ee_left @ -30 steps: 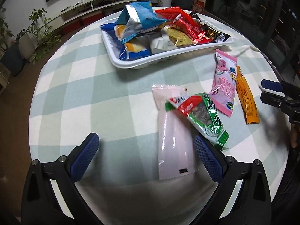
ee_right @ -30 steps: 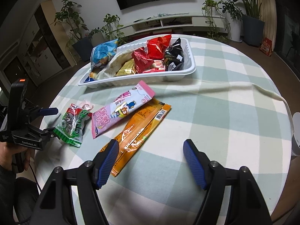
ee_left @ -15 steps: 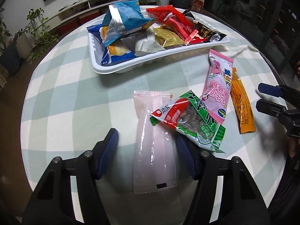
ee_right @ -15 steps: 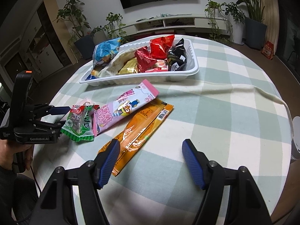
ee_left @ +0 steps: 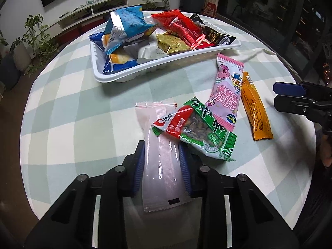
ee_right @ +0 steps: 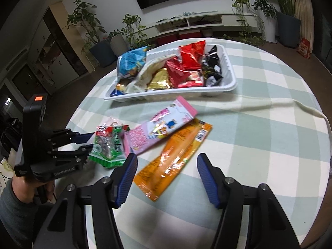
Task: Organize snacks
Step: 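Grasp the white long packet with the left gripper while the right gripper grasps the orange bar, then carry the white packet and orange bar into the tray and release both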
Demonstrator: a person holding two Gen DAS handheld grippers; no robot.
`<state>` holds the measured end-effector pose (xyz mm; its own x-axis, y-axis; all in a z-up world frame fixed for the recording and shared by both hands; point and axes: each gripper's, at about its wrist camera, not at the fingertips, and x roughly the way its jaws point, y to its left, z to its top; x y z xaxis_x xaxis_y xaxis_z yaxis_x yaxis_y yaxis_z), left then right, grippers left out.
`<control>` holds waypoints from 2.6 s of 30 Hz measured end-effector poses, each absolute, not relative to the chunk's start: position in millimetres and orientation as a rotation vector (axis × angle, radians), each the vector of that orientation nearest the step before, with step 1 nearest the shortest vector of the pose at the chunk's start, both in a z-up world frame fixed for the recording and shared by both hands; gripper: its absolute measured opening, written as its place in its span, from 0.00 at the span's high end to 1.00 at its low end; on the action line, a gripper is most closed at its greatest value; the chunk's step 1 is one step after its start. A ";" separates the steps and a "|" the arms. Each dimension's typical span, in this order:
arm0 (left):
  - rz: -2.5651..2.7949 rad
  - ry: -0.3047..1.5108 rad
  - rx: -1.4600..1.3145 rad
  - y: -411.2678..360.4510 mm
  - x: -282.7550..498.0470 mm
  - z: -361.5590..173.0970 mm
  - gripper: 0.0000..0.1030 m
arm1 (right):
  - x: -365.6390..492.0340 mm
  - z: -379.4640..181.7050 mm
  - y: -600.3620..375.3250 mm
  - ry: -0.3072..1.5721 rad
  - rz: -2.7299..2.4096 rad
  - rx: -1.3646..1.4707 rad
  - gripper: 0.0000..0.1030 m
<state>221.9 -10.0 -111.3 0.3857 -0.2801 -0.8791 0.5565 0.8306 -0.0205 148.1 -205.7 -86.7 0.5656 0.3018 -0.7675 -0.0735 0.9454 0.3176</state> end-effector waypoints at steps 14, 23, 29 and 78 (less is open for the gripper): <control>-0.510 1.034 0.171 23.7 222.3 -110.4 0.71 | 176.5 -109.7 -192.5 1.075 0.061 0.197 0.40; -0.514 1.038 0.162 25.2 220.2 -111.3 0.71 | 183.2 -115.8 -178.6 1.079 0.046 0.031 0.43; -0.524 1.040 0.168 21.8 218.9 -111.7 0.72 | 176.1 -114.2 -186.4 1.099 0.084 -0.013 0.54; -0.551 0.916 -0.024 47.3 215.7 -45.2 0.74 | 145.7 -55.5 -244.8 0.947 0.101 0.109 0.85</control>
